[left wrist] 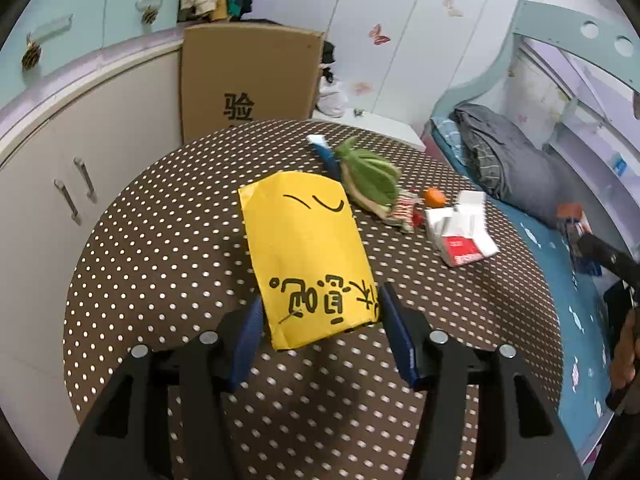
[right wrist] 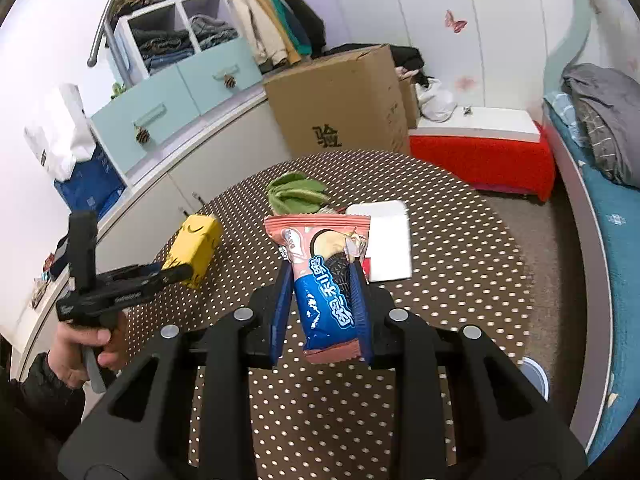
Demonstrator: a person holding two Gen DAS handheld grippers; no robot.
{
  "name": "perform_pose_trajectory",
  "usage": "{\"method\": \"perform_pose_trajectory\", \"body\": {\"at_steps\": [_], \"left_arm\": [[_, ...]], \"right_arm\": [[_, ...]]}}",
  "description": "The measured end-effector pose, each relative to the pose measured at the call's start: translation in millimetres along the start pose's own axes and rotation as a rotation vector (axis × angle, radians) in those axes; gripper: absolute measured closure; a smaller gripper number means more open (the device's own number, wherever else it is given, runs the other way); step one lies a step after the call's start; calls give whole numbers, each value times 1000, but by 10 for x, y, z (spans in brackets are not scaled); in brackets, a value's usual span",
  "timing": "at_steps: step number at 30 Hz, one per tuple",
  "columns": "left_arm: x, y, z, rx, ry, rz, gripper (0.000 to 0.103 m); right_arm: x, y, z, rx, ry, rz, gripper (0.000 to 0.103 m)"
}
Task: Collect trash
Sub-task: 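Carry the yellow bag and snack wrapper to the wastebasket and open both grippers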
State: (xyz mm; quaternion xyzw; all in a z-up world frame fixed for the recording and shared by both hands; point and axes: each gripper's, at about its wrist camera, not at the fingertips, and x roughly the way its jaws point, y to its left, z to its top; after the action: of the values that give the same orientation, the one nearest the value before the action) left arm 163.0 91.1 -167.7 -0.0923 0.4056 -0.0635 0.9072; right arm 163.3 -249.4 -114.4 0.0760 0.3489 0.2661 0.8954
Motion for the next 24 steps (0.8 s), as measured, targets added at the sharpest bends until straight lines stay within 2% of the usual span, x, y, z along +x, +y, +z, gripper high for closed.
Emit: {"method": "perform_pose_trajectory", "body": {"at_steps": [7, 16, 24], "left_arm": [[-192, -320, 36, 45, -36, -42, 47], [-306, -752, 148, 126, -68, -89, 47], [-226, -1105, 158, 183, -50, -123, 47]], "right_arm": [[-335, -254, 68, 36, -65, -25, 75], [-837, -882, 57, 139, -149, -132, 75], [-855, -1747, -361, 315, -95, -272, 75]]}}
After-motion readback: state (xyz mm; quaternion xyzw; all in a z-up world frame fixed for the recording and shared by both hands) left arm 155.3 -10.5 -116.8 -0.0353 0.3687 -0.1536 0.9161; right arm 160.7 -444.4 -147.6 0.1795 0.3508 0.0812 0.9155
